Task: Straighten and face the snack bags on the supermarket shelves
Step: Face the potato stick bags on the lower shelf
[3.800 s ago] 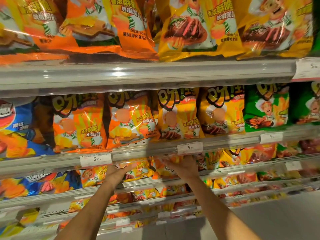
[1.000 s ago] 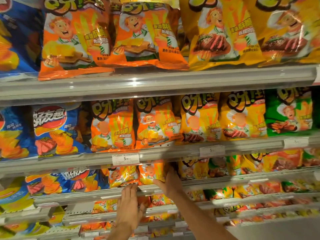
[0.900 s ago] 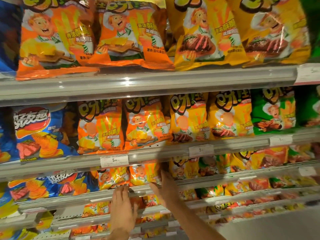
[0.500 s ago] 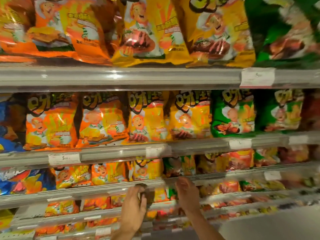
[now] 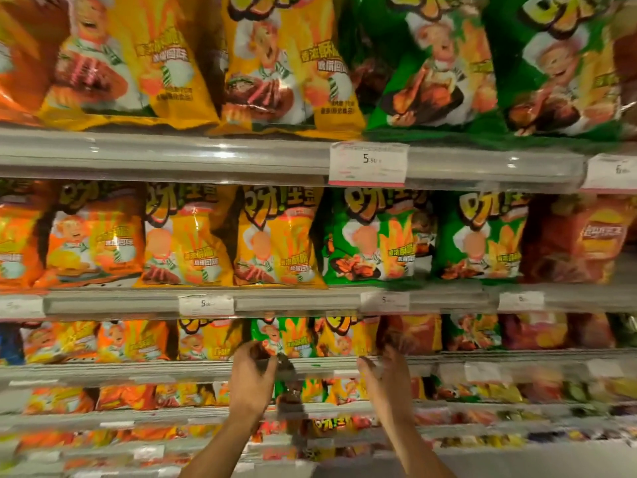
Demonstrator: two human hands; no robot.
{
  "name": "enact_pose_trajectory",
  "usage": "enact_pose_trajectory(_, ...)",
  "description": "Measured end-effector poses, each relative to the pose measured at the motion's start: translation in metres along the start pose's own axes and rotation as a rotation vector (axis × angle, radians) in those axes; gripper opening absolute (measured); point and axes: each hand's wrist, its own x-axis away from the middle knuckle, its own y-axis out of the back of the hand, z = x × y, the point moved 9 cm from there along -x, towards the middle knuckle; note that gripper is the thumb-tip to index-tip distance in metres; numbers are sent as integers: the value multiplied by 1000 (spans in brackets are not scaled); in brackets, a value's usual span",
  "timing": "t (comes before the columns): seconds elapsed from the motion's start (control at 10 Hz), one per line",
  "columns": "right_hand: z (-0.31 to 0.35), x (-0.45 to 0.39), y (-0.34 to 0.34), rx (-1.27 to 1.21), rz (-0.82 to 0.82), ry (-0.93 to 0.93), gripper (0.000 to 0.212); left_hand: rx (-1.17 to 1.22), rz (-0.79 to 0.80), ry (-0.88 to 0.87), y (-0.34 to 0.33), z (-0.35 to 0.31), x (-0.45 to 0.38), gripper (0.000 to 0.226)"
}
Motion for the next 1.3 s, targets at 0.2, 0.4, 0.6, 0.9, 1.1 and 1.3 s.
enact_pose_trajectory(0.2,13,-35,-22,28,139,126,103,87,-8,8,-2,-21,-25,37)
enact_pose_trajectory(0.4,18,-61,-44,-70,242,131,108,132,151,147,-28,1,-55,67)
enact_pose_trajectory(0.6,24,-73,-51,-30,325,152,112,176,205,284,-39,15,-72,63)
enact_pose_trajectory(0.9,35,-72,-39,38,154,178,89,169,171,306,-23,0,-66,63)
enact_pose_trajectory(1.1,54,-62,-36,59,165,208,99,376,267,362,-19,-5,-65,47)
enact_pose_trajectory(1.3,55,-57,-33,45,145,154,87,194,239,370,0,-12,-57,69)
